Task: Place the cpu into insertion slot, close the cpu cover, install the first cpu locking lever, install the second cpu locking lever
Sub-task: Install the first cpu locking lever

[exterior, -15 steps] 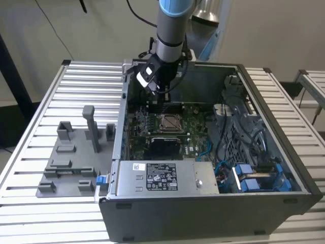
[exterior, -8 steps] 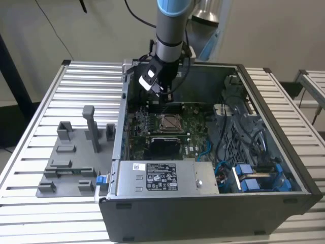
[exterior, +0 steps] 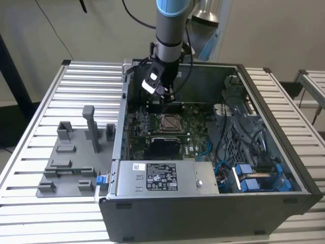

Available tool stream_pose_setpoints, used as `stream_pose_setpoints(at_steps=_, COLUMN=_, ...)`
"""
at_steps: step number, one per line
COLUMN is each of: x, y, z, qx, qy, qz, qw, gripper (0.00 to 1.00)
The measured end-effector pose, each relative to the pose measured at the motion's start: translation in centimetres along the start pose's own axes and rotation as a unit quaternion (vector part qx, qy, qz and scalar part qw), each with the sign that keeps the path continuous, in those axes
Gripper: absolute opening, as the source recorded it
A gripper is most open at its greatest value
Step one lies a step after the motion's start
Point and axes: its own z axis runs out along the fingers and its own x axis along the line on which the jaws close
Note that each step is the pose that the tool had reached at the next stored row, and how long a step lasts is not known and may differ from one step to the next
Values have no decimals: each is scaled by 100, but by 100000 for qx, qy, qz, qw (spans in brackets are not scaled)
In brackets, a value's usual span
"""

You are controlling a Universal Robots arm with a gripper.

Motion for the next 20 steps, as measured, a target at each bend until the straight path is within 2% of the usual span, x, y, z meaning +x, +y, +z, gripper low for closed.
stream_pose_setpoints(at_steps=2, x=-1, y=0, z=6, qx=109, qy=64, qz=-1802, qw=99984, gripper=11)
stream_pose_setpoints(at_steps=5, x=-2, y=-1, z=12, qx=324, qy=207, qz=-4311, qw=99906, gripper=11)
stream_pose_setpoints(at_steps=10, x=-2, y=-1, z=13, qx=318, qy=230, qz=-4381, qw=99903, gripper=11)
stream_pose_setpoints(at_steps=12, x=-2, y=-1, z=14, qx=304, qy=233, qz=-5081, qw=99870, gripper=11)
stream_pose_setpoints(at_steps=14, x=-3, y=-2, z=17, qx=226, qy=296, qz=-6544, qw=99785, gripper=11)
stream_pose_setpoints(at_steps=17, x=-3, y=-2, z=19, qx=-340, qy=215, qz=-8645, qw=99625, gripper=11)
stream_pose_setpoints(at_steps=19, x=-4, y=-2, z=23, qx=-709, qy=122, qz=-10049, qw=99491, gripper=11)
stream_pose_setpoints(at_steps=20, x=-5, y=-2, z=29, qx=-777, qy=116, qz=-10831, qw=99409, gripper=11)
